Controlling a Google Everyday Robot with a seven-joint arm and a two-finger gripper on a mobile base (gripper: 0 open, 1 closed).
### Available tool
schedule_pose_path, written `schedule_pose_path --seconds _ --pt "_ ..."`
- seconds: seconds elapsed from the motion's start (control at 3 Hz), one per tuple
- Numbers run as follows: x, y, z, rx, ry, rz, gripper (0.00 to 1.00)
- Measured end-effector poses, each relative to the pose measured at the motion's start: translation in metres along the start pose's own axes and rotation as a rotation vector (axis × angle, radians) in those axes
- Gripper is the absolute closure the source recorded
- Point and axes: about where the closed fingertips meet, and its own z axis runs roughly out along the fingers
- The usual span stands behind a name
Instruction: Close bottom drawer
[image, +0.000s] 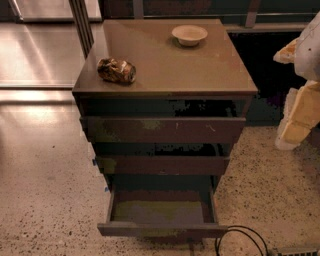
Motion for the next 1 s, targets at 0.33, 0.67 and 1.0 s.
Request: schedule_pose_path --seconds 0.33,0.67,1.0 --pt "0.0 0.001 0.001 0.004 -0.003 -0.001 0.0" --pt "0.002 0.016 0.027 -0.032 -0.028 -0.018 0.0" --pt "0.003 0.048 0.075 -0.107 -0.035 -0.063 0.0"
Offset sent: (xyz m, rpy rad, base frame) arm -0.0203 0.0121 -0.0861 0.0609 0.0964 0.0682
